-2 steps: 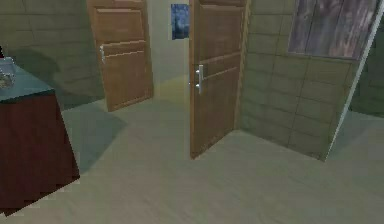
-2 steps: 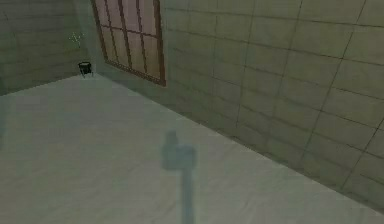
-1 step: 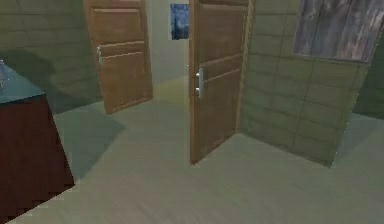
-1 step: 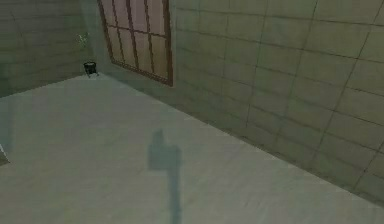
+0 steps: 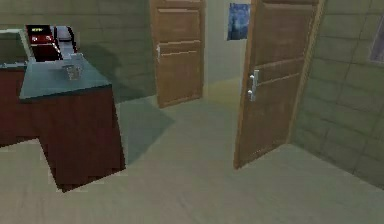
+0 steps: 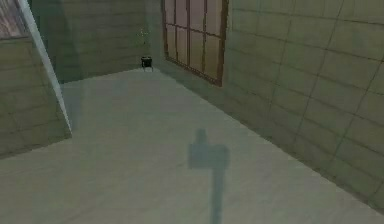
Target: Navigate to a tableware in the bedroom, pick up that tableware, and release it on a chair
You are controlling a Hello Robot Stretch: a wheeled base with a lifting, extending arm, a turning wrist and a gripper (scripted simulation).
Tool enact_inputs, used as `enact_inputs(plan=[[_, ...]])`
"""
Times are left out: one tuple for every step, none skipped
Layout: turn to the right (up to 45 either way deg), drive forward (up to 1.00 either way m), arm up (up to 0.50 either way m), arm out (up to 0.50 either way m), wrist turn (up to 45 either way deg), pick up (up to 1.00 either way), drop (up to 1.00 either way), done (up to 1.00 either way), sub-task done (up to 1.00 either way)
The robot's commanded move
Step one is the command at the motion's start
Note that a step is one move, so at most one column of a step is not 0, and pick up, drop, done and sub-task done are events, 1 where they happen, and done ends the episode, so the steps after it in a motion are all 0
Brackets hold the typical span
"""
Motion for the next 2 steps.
enact_inputs(plan=[[0.0,1.00,0.00,0.00,0.0,0.00,0.00,0.00,0.00],[-3.0,0.00,0.00,0.00,0.0,0.00,0.00,0.00,0.00]])
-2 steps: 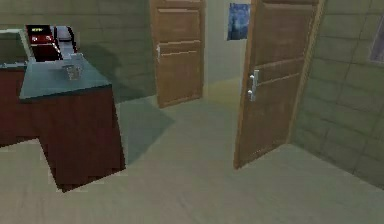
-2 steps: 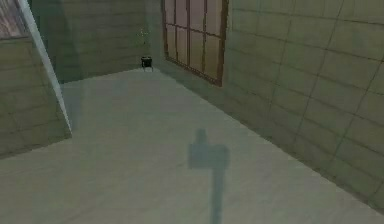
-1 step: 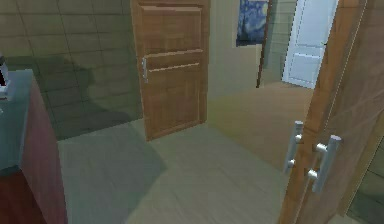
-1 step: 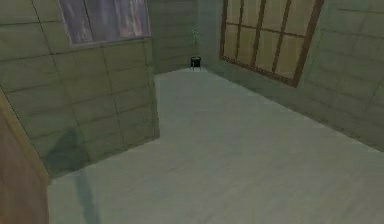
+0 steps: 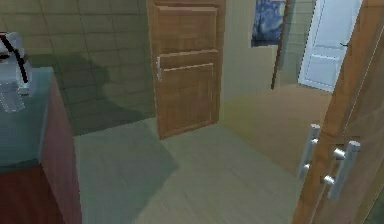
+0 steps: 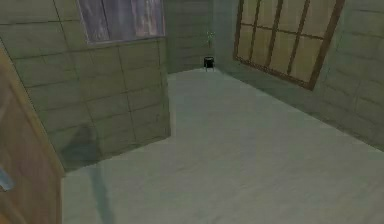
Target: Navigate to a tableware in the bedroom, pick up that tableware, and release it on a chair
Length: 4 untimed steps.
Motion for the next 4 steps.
enact_inputs(plan=[[0.0,0.50,0.00,0.00,0.0,0.00,0.00,0.00,0.00],[-27.0,0.00,0.00,0.00,0.0,0.00,0.00,0.00,0.00],[0.0,0.30,0.00,0.00,0.0,0.00,0.00,0.00,0.00],[45.0,0.00,0.00,0.00,0.0,0.00,0.00,0.00,0.00]])
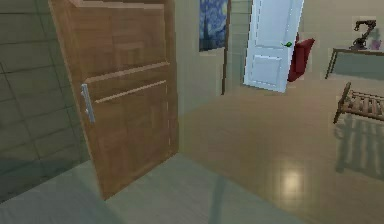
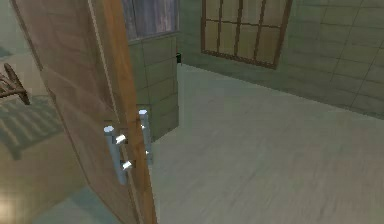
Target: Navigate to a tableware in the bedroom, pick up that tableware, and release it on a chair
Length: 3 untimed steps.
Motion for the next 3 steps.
enact_inputs(plan=[[15.0,0.00,0.00,0.00,0.0,0.00,0.00,0.00,0.00],[0.0,1.00,0.00,0.00,0.0,0.00,0.00,0.00,0.00],[3.0,0.00,0.00,0.00,0.0,0.00,0.00,0.00,0.00]])
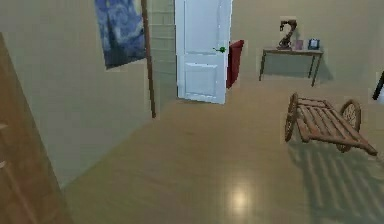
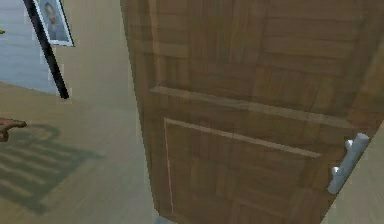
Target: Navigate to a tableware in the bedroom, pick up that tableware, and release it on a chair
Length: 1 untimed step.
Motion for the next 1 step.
enact_inputs(plan=[[0.0,1.00,0.00,0.00,0.0,0.00,0.00,0.00,0.00]])
